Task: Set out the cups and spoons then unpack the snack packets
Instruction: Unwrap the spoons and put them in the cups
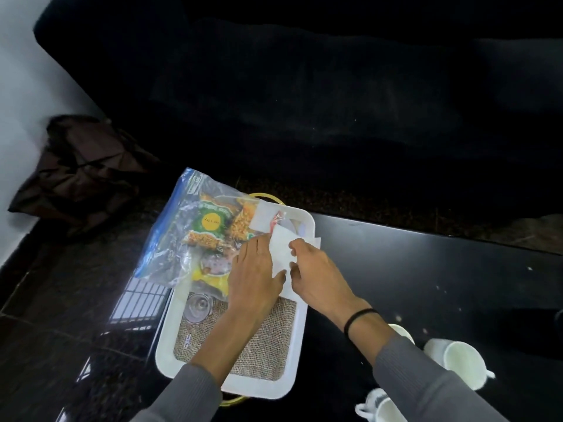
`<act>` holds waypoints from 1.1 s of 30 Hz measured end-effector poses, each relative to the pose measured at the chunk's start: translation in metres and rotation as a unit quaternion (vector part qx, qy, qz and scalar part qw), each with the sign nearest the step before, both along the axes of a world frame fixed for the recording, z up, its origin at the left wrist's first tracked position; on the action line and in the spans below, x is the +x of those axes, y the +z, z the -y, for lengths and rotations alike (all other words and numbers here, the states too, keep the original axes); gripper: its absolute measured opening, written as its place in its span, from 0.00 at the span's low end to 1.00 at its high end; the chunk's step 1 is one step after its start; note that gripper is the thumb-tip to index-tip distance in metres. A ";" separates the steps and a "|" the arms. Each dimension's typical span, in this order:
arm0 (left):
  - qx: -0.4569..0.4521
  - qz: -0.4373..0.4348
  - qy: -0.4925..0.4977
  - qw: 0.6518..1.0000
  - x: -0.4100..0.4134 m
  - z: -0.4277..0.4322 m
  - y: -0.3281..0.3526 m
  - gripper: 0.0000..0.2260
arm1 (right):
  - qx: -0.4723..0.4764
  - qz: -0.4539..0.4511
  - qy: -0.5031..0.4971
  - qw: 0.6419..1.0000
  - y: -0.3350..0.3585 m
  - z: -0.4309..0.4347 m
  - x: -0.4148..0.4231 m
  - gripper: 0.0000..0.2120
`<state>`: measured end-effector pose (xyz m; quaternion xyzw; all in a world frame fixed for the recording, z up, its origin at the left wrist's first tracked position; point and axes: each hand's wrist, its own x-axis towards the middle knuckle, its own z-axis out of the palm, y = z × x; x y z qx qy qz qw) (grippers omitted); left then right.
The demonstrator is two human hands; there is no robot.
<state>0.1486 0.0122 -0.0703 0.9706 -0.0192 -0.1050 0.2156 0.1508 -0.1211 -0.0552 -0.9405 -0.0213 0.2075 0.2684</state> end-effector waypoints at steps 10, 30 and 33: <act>0.040 -0.045 0.005 0.998 0.014 0.002 -0.024 0.29 | 0.048 -0.014 -0.054 0.997 -0.029 0.006 0.002 0.16; -0.237 -0.094 0.103 0.962 0.007 0.000 0.028 0.04 | 0.061 0.008 -0.143 0.988 0.033 0.034 -0.016 0.20; -0.244 -0.122 0.073 0.959 -0.003 0.011 0.060 0.11 | 0.099 -0.016 -0.131 0.986 0.064 0.047 -0.031 0.34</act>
